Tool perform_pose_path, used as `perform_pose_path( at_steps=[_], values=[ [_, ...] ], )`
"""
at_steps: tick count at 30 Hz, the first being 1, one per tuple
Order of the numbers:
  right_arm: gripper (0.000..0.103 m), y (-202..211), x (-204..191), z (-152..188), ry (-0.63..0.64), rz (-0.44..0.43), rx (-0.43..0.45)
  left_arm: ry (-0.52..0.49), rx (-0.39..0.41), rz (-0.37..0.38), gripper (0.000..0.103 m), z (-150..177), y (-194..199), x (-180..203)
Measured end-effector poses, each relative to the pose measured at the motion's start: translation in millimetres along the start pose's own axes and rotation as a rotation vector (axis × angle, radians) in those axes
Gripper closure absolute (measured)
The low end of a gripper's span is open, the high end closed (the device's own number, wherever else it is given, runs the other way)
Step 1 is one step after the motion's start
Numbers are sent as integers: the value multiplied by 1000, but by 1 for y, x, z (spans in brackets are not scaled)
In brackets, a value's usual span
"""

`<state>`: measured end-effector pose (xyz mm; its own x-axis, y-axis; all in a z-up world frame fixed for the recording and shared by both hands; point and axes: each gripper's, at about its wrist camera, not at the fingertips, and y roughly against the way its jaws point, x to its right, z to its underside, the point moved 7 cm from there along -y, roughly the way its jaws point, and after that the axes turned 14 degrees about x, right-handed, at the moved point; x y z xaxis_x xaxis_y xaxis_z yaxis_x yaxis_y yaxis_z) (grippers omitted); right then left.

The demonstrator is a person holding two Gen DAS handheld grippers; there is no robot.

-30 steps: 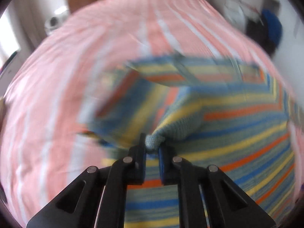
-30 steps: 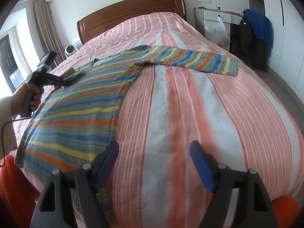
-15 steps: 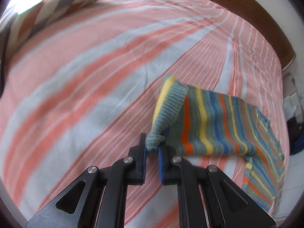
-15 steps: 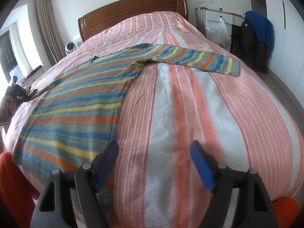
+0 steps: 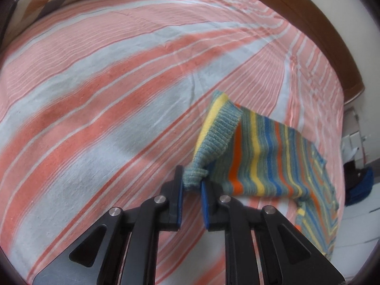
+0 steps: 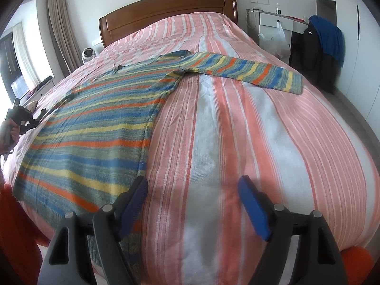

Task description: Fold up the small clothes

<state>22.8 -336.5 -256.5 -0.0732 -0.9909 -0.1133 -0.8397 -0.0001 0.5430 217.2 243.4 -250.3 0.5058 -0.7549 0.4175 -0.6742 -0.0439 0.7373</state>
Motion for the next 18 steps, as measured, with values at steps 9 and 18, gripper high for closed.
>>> perform_pose_path(
  at_steps=[9, 18],
  values=[
    [24, 0, 1, 0, -4, -2, 0, -76, 68, -101, 58, 3, 30, -18],
    [24, -1, 0, 1, -2, -3, 0, -173, 140, -158, 17, 31, 72, -37]
  ],
)
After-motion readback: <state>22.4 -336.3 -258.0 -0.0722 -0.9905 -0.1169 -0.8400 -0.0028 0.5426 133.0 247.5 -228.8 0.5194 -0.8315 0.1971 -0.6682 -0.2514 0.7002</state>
